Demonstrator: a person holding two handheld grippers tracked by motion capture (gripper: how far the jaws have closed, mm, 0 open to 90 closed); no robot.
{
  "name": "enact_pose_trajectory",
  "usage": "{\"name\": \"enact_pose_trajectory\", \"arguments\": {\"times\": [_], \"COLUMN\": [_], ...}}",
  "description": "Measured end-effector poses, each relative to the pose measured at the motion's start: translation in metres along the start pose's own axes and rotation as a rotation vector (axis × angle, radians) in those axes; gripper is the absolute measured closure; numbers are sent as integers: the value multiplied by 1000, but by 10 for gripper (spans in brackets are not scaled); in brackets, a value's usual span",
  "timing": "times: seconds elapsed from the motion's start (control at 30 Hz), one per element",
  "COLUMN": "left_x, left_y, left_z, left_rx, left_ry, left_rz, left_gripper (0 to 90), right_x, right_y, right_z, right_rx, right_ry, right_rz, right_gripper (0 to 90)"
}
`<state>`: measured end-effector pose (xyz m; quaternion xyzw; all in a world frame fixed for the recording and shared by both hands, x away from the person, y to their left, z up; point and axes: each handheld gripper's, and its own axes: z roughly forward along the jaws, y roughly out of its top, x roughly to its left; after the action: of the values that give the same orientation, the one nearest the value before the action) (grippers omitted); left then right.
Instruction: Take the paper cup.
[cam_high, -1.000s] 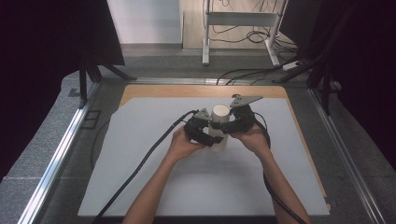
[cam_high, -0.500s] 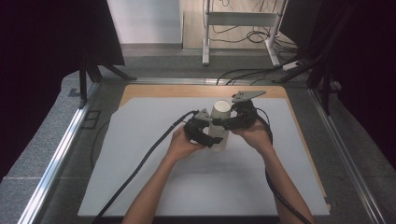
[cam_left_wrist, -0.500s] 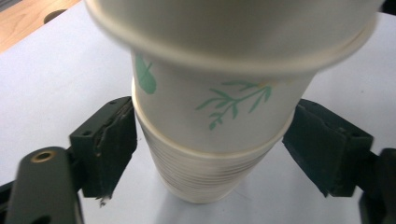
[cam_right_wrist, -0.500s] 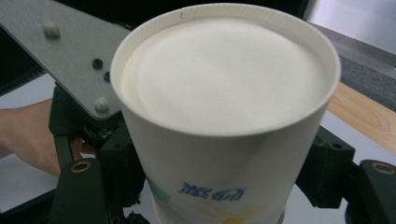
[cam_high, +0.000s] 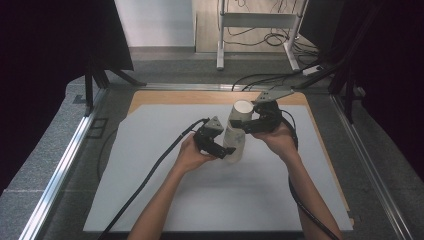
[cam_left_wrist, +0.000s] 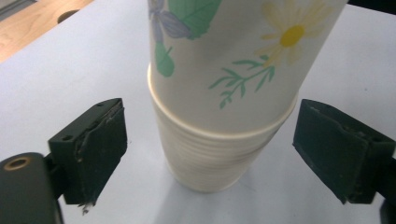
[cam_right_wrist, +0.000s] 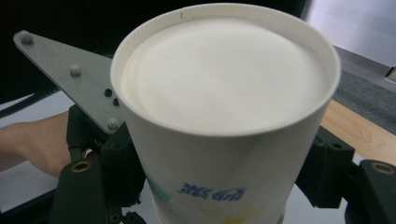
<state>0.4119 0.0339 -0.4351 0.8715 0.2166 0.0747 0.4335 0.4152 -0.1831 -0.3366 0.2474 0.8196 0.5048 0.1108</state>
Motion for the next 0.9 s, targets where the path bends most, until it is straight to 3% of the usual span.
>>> {"name": "enact_pose_trajectory", "arguments": {"times": [0.53,0.73,0.9], "left_x": [-3,-10,-21], "left_y": [0,-3,-7], "left_z": [-40,-54,-63], "left_rx": [-24,-44,-34], "left_ry": [9,-10,-15], "left_rz": [-6,-13,7], "left_gripper": [54,22,0], "right_x": [6,13,20], "right_y": [17,13,1], "right_z": [-42,-60,-72], "right_rx": [-39,-48,-52], "right_ry": [-13,-5,13], "right_rz": [-2,-7,-1], "right_gripper": [291,292,292]}}
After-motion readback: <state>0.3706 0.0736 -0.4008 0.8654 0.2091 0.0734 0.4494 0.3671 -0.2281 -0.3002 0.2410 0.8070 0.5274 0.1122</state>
